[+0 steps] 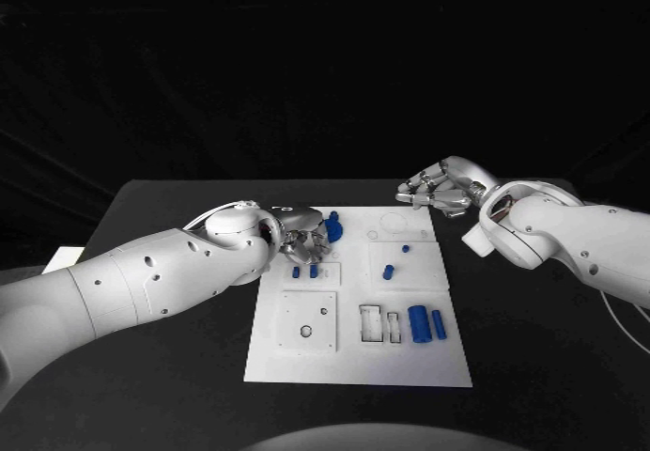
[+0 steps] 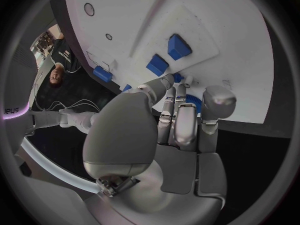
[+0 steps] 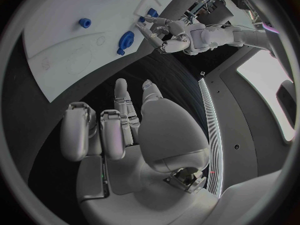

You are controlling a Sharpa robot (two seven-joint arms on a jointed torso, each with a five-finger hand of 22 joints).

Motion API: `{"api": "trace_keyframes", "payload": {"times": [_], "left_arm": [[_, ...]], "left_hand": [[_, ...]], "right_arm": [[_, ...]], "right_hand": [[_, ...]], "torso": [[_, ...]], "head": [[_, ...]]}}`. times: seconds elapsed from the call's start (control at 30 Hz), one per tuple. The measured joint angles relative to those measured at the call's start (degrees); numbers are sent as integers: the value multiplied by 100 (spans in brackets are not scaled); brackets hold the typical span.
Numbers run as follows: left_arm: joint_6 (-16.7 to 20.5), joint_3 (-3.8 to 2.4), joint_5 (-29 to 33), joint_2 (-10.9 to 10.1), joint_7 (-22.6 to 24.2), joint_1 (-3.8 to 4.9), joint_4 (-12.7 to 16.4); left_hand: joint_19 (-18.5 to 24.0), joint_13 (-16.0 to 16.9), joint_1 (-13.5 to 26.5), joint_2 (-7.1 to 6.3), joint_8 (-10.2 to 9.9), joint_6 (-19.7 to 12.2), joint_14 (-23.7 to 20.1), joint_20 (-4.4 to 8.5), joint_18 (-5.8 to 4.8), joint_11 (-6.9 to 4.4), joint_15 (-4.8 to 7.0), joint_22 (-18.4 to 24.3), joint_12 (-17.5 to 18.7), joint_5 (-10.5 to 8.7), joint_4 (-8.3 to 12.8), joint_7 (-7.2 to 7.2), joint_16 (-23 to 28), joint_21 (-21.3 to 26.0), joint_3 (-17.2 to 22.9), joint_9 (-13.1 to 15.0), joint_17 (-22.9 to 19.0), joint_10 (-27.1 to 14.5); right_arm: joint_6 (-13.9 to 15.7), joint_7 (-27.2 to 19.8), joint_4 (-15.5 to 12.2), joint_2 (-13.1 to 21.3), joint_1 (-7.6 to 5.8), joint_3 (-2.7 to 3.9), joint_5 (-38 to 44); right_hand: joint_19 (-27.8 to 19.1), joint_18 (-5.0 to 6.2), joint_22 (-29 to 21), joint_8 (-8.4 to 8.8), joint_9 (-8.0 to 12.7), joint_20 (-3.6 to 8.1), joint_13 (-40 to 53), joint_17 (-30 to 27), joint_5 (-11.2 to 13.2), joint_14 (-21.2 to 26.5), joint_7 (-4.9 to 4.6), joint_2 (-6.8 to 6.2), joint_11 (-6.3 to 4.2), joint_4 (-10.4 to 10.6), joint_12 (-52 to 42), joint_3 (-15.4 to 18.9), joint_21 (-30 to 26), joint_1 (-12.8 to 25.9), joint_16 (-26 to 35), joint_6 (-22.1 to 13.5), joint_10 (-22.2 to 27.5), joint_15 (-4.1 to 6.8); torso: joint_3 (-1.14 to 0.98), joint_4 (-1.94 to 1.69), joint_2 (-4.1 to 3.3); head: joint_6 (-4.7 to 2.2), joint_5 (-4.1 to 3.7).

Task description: Assemble the parts on the task board

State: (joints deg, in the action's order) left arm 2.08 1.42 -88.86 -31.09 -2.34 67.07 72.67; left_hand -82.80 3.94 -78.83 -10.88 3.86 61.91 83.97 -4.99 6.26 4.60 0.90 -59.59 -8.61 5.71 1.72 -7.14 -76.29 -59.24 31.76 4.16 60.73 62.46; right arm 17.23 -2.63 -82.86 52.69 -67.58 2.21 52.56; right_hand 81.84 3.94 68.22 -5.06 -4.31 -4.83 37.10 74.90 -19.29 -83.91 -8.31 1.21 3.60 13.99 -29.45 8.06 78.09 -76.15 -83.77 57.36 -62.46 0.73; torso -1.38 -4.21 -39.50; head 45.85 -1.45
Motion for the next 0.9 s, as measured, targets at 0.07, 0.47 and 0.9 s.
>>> {"api": "trace_keyframes", "payload": {"times": [0.07, 0.47, 0.9], "left_arm": [[13, 0, 0, 0, -15, 0, -4], [57, 0, 0, -3, -104, 0, -37], [89, 0, 0, -14, -144, 0, -47]], "left_hand": [[0, 0, 22, -22, 0, 0, 0, 0, 0, 0, 0, -5, 0, 0, 0, 0, 0, 0, 0, -4, -5, 0], [0, -1, 22, -22, 0, 0, 0, 0, 0, 0, 0, -4, 0, 0, 0, 0, 0, 0, 0, -11, -25, 0], [-21, 9, 27, -27, 0, 0, 0, 21, 1, 0, 0, -22, -27, 0, 13, 0, 0, 0, -40, -10, -35, 0]], "right_arm": [[0, -1, 1, -1, 0, 0, 0], [1, -4, 3, -2, 0, 0, -3], [1, -6, 4, -4, 0, 0, -5]], "right_hand": [[0, 0, 0, 0, 0, 0, 0, 0, 0, 0, 0, 0, 0, 0, 0, 0, 0, 0, 0, 0, 0, 0], [0, 0, 0, 0, 0, 0, 1, 4, 0, 0, 1, 0, 0, 0, 0, 0, 0, 0, 0, -1, 0, 0], [0, 0, 0, 0, 0, 0, 1, 3, 0, 0, 1, 0, 1, 0, 0, -1, 0, 0, 0, -1, -1, 0]], "torso": [[-1, 0, 1], [2, 1, 3], [4, -2, 4]], "head": [[-1, 0], [-3, -10], [4, -10]]}}
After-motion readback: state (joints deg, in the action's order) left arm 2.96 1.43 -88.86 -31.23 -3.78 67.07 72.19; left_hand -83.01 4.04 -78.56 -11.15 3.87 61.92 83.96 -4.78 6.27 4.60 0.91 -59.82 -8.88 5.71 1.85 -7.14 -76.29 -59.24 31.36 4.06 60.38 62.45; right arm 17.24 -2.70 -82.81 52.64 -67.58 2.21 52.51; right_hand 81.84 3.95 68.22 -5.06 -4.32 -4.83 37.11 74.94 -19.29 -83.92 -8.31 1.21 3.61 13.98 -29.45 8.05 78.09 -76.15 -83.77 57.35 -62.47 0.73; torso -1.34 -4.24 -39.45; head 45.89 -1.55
